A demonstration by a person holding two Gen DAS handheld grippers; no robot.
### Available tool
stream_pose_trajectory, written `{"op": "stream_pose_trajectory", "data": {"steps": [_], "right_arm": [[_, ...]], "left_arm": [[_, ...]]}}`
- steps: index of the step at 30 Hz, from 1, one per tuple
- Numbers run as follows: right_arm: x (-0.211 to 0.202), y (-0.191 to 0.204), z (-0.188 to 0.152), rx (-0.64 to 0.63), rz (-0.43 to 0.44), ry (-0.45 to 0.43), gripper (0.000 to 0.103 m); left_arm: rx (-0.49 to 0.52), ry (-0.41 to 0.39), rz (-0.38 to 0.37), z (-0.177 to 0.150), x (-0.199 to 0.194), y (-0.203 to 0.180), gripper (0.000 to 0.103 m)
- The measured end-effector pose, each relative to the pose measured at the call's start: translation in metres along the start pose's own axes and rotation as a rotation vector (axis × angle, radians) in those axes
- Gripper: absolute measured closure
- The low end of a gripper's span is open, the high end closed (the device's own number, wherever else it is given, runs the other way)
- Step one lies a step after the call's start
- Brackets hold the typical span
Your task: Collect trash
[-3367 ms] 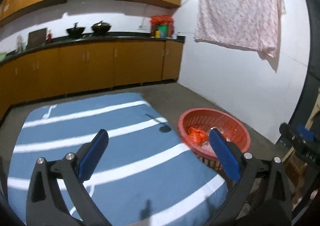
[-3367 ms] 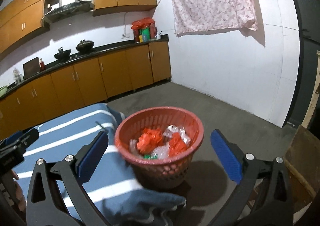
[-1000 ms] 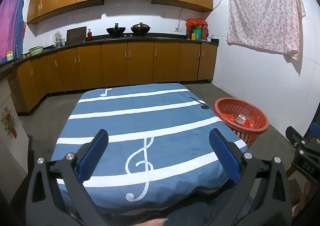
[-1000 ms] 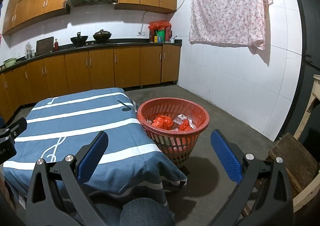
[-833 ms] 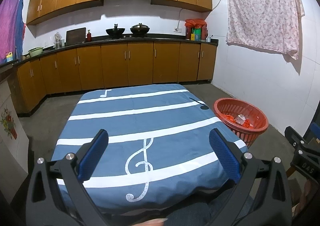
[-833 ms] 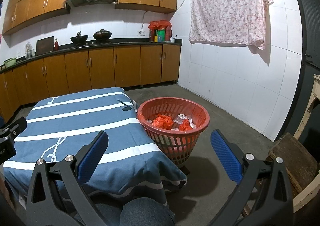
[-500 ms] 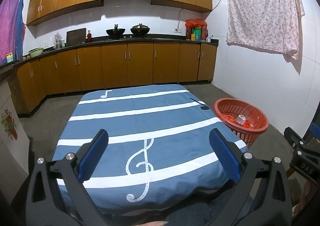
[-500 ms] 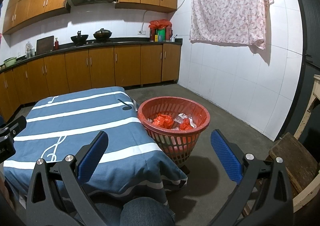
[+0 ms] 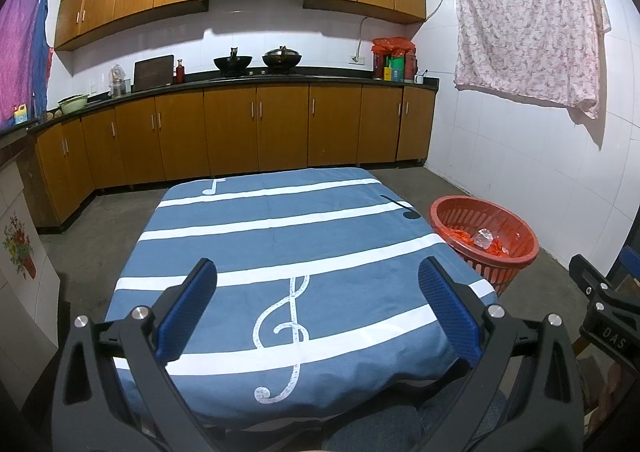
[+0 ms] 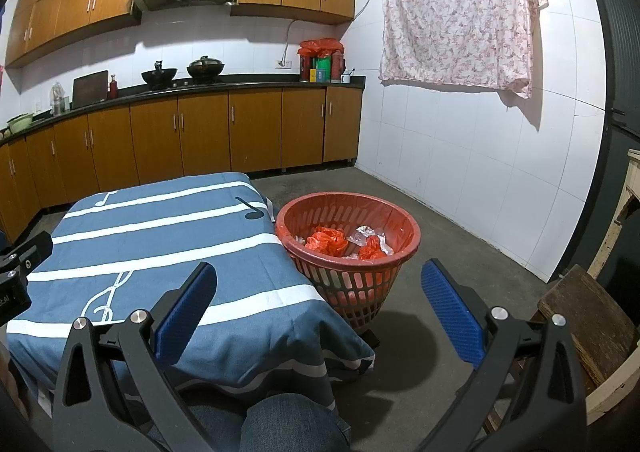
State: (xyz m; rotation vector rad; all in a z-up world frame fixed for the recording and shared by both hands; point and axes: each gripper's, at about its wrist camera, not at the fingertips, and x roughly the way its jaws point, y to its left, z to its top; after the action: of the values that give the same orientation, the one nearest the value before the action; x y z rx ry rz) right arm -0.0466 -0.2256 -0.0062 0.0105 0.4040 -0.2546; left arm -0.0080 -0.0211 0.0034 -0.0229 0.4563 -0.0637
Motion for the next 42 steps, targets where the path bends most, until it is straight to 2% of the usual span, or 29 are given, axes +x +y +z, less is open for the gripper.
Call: {"op": "stream_pose_trajectory", "data": {"steps": [42], "right_arm": [[-0.0004, -0.0024, 0.0025, -0.001, 0.001, 0.003, 0.002]], "left_arm": [[0.0, 0.003, 0.0, 0.002, -0.0008, 0.0006, 0.004]]}}
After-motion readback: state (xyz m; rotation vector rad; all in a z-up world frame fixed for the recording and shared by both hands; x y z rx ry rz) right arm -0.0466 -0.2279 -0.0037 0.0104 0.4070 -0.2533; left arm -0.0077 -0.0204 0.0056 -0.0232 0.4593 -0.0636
